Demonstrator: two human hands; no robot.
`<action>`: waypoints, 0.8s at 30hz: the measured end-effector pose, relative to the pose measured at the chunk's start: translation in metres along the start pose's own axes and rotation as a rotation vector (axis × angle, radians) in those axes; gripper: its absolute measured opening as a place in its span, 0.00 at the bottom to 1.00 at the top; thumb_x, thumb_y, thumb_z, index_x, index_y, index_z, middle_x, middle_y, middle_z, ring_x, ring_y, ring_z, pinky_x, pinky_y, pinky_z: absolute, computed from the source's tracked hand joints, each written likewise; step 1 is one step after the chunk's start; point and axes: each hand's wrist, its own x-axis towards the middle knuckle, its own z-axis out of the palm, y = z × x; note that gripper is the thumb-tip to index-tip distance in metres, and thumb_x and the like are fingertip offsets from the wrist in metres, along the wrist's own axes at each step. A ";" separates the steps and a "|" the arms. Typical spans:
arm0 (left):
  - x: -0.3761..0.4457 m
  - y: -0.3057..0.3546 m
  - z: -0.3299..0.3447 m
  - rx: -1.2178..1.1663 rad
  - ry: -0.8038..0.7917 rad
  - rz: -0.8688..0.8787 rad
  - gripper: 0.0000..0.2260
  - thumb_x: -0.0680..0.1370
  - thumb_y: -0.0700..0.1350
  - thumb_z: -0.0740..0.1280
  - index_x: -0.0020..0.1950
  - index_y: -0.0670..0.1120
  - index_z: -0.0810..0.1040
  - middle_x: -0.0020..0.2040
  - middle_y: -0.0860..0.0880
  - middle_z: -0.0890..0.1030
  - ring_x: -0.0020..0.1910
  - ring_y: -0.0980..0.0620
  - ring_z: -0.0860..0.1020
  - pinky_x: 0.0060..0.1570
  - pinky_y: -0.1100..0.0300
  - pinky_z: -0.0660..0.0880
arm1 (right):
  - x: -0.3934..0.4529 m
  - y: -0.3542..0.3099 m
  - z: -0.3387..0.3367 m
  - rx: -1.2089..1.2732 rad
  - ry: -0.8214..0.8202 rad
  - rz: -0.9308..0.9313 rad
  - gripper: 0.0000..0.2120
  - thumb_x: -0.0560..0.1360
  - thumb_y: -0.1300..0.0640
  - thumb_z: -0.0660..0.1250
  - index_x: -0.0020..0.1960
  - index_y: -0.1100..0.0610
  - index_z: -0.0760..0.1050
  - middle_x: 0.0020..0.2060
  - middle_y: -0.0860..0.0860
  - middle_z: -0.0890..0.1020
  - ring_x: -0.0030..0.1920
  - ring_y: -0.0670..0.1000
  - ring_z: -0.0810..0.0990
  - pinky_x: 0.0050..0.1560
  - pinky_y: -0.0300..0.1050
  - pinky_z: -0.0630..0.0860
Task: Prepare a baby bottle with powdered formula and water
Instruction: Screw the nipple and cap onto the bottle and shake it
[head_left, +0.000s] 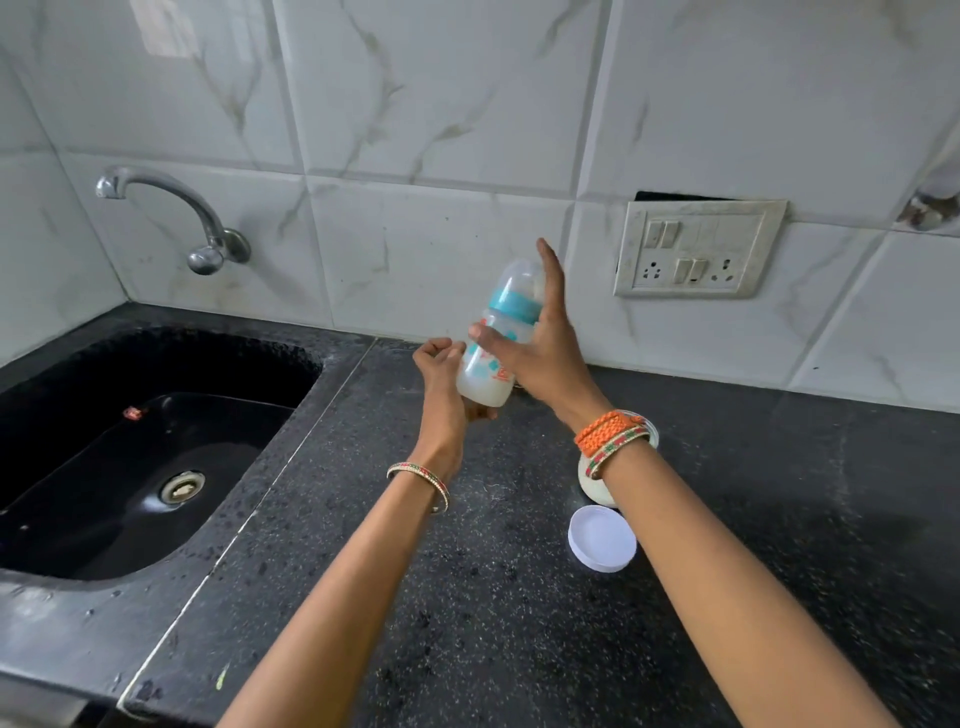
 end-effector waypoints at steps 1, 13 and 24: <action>0.001 0.002 0.001 0.014 -0.037 0.025 0.06 0.83 0.48 0.52 0.58 0.49 0.61 0.54 0.47 0.71 0.42 0.50 0.77 0.29 0.58 0.77 | 0.003 0.000 -0.007 0.086 0.101 -0.005 0.46 0.68 0.61 0.76 0.76 0.50 0.52 0.57 0.38 0.70 0.47 0.44 0.78 0.46 0.43 0.79; 0.016 -0.007 -0.040 0.116 0.033 -0.202 0.10 0.82 0.46 0.54 0.62 0.47 0.68 0.61 0.45 0.75 0.49 0.49 0.78 0.42 0.51 0.78 | 0.012 0.011 -0.028 0.608 0.514 0.092 0.36 0.61 0.50 0.77 0.63 0.44 0.62 0.59 0.56 0.74 0.53 0.58 0.80 0.50 0.61 0.80; 0.002 -0.007 -0.030 0.016 -0.393 -0.518 0.26 0.82 0.59 0.45 0.60 0.43 0.73 0.48 0.41 0.81 0.39 0.46 0.80 0.43 0.51 0.77 | 0.008 0.030 -0.011 0.092 -0.234 0.073 0.37 0.68 0.58 0.76 0.69 0.49 0.59 0.60 0.48 0.70 0.53 0.51 0.75 0.51 0.47 0.80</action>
